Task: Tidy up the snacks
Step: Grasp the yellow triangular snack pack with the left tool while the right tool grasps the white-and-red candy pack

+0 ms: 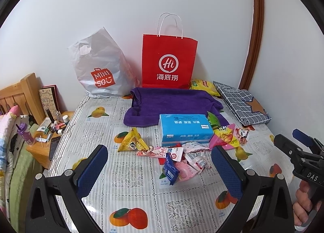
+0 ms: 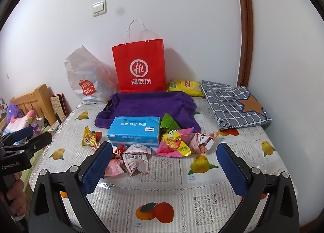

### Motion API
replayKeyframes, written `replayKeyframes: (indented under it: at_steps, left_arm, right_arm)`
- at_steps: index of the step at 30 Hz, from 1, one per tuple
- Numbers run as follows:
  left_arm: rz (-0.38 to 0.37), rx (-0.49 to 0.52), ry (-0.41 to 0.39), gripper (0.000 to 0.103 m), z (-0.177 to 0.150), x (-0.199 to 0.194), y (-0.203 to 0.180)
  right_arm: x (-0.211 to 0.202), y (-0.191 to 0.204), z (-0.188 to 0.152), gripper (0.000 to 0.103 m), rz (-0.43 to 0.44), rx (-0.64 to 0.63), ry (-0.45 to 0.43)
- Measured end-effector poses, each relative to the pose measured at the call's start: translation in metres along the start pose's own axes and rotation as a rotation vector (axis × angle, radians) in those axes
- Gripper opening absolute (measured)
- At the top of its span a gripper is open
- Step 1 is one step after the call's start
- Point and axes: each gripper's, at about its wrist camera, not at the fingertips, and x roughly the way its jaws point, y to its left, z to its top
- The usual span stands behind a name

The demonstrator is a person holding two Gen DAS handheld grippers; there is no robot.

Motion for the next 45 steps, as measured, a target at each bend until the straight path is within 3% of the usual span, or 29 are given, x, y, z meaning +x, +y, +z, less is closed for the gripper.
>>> replayKeyframes:
  at_steps: [11,16,21,28,32,35,38,45]
  left_arm:
    - [0.008,-0.003,0.047,0.103,0.003,0.037,0.014]
    - [-0.009,-0.031,0.099,0.103,0.004,0.061,0.023]
    - [0.000,-0.056,0.123,0.103,0.005,0.085,0.036]
    - [0.024,-0.056,0.131,0.102,0.010,0.112,0.049]
    - [0.033,-0.058,0.178,0.102,0.015,0.132,0.054]
    - [0.021,-0.060,0.212,0.102,0.018,0.145,0.055]
    - [0.008,-0.062,0.212,0.102,0.021,0.151,0.053]
    - [-0.005,-0.040,0.226,0.102,0.026,0.166,0.042]
  right_arm:
    - [0.031,0.002,0.003,0.102,0.010,-0.008,0.020]
    - [0.056,-0.002,0.002,0.102,-0.042,-0.030,0.043]
    - [0.077,-0.016,-0.002,0.102,-0.065,-0.026,0.028]
    - [0.111,-0.043,-0.001,0.102,-0.093,-0.004,0.081]
    - [0.130,-0.072,-0.003,0.102,-0.133,0.064,0.118]
    - [0.143,-0.096,-0.005,0.100,-0.076,0.150,0.167]
    - [0.156,-0.111,-0.008,0.092,-0.062,0.209,0.196]
    - [0.196,-0.113,-0.011,0.086,-0.039,0.185,0.252]
